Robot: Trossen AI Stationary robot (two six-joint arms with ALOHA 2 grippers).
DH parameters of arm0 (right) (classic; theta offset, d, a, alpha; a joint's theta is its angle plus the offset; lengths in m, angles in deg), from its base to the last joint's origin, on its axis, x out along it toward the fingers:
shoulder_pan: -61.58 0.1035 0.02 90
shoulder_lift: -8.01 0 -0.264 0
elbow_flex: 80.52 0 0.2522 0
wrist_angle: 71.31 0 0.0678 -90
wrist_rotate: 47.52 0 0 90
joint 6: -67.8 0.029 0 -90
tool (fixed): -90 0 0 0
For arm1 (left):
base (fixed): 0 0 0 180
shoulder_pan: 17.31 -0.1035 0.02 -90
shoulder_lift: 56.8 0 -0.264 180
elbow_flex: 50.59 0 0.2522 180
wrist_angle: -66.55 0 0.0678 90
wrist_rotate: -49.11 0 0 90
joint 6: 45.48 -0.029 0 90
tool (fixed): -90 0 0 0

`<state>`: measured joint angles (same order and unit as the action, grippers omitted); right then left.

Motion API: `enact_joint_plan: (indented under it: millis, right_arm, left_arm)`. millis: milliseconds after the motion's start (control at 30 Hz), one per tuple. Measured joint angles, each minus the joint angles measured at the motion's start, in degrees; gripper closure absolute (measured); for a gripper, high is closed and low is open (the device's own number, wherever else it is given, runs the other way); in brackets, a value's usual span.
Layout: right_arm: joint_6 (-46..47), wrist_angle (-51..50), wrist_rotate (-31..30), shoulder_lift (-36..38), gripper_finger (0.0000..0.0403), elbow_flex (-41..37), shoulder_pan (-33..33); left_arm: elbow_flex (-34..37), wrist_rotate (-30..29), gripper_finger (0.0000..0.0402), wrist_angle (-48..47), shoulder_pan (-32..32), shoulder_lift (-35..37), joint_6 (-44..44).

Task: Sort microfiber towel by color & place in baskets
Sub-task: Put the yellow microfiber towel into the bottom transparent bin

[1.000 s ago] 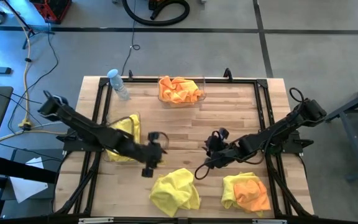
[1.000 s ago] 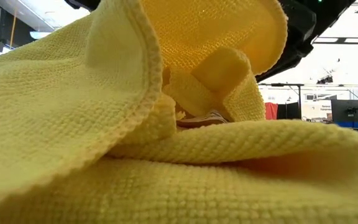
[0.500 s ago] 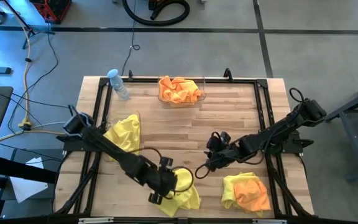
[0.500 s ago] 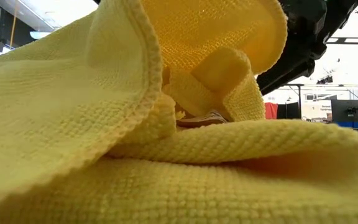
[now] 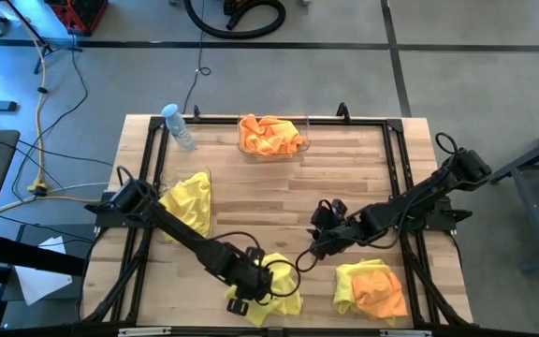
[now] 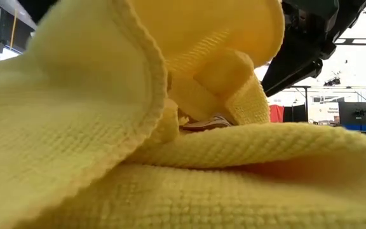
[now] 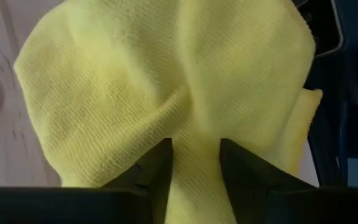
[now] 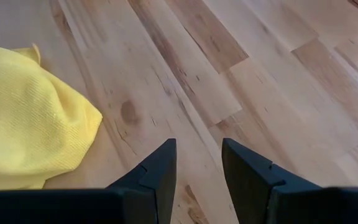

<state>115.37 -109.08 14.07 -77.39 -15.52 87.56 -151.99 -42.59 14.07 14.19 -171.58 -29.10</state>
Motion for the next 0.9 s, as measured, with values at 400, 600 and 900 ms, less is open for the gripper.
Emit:
enact_joint_plan:
  millis: [400, 600, 900]
  right_arm:
    - [-1.56, -0.07, -0.08, 0.00, 0.0279, -0.02, 0.00]
    - [-1.56, -0.18, -0.10, 0.00, 0.0279, -0.02, 0.01]
    - [-1.56, -0.59, -0.11, 0.00, 0.0279, -0.04, 0.10]
  left_arm:
    - [0.00, 0.37, 0.0399, -2.81, -1.09, 2.86, 1.50]
    - [0.00, -2.18, 0.0393, -3.07, -0.18, 6.76, 1.91]
    - [0.00, -14.11, 0.0401, -11.02, 3.75, 12.12, 11.23]
